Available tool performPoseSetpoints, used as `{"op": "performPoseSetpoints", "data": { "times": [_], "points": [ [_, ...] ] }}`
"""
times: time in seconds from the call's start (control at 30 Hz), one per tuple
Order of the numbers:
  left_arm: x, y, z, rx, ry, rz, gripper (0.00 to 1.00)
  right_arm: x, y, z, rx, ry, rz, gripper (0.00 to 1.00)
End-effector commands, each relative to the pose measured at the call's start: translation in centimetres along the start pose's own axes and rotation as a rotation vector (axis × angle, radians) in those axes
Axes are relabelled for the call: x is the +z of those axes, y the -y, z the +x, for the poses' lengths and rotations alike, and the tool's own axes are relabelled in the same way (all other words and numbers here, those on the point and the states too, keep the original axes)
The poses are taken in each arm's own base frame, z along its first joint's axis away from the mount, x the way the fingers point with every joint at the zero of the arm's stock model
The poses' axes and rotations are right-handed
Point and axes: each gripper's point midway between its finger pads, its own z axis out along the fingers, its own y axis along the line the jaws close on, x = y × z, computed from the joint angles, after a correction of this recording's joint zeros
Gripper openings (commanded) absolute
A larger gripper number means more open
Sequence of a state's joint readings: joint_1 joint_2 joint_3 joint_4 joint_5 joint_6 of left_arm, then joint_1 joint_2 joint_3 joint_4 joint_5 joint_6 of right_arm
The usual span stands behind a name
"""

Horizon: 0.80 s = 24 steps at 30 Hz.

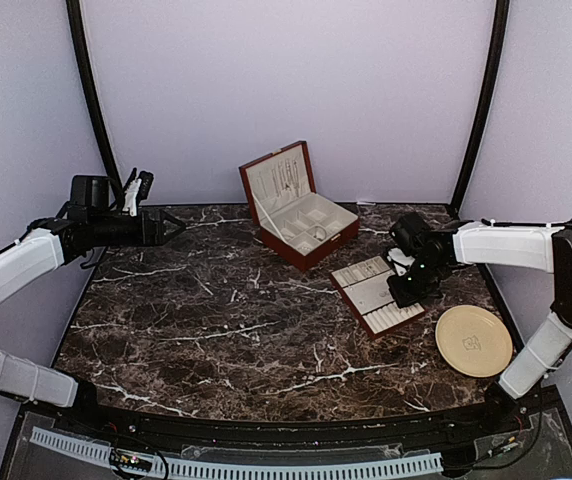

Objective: Organize the mixed jewelry
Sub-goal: Insert the ring into the ring tray, then pick up the earring from the center of the board.

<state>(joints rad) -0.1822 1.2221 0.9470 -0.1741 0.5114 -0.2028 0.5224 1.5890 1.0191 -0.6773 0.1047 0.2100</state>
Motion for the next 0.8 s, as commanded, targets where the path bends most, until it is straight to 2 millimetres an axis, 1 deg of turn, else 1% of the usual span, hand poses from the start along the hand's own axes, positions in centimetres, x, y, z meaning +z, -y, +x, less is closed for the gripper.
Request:
{"op": "performPoseSetpoints", "data": {
  "times": [0.0, 0.27, 0.57, 0.67, 0.73, 0.77],
  "points": [
    [-0.7, 0.5, -0.3, 0.011, 0.025, 0.015, 0.81, 1.0, 0.2, 0.1, 0.011, -0.011, 0.011, 0.05],
    [-0.8, 0.5, -0.3, 0.011, 0.026, 0.013, 0.81, 2.2, 0.3, 0.8, 0.006, -0.038, 0.019, 0.01],
    [-0.8, 0.4, -0.3, 0.01, 0.027, 0.011, 0.81, 3.3, 0.3, 1.7, 0.013, -0.071, 0.019, 0.0],
    [-0.8, 0.4, -0.3, 0.01, 0.027, 0.01, 0.81, 2.9, 0.3, 1.6, 0.02, -0.067, 0.02, 0.0],
    [-0.8, 0.5, -0.3, 0.01, 0.027, 0.013, 0.81, 2.1, 0.4, 1.0, 0.024, -0.047, 0.023, 0.0],
    [-0.8, 0.4, -0.3, 0.01, 0.027, 0.012, 0.81, 1.7, 0.5, 0.7, 0.026, -0.038, 0.024, 0.02]
  ]
}}
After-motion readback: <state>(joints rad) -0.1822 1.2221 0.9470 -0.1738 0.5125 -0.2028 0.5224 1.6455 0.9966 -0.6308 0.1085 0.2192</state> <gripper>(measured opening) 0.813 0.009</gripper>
